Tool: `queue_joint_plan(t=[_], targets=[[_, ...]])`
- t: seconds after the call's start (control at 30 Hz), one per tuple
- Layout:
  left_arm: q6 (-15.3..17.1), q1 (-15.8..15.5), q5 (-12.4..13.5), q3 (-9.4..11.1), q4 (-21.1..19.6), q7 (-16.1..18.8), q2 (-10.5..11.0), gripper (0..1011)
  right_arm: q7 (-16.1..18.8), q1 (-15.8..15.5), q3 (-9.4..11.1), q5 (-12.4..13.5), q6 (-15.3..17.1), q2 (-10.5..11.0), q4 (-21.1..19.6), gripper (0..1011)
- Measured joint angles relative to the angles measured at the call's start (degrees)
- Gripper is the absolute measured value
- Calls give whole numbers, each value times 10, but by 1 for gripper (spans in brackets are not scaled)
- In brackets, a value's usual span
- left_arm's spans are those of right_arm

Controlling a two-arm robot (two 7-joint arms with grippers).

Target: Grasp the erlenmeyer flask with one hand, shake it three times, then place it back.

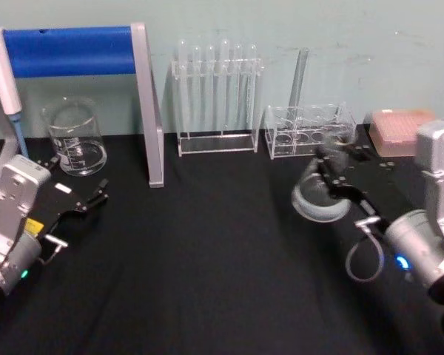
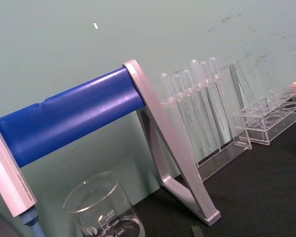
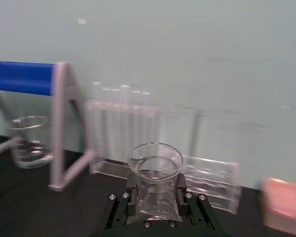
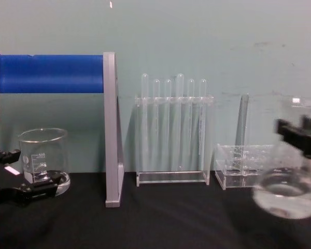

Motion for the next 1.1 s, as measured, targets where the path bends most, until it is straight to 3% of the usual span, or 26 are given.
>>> queue_joint_plan(t=[0.3, 0.57, 0.73, 1.1], targets=[[0, 0, 0, 0, 0, 0, 0, 1001, -33, -39, 60, -6, 4, -5, -21, 448], [0, 0, 0, 0, 0, 0, 0, 1001, -25, -38, 70, -11, 6, -11, -22, 448], [0, 0, 0, 0, 0, 0, 0, 1001, -1, -23, 53, -15, 8, -13, -12, 449], [0, 0, 0, 0, 0, 0, 0, 1001, 77, 40, -40, -12, 9, -15, 33, 449]])
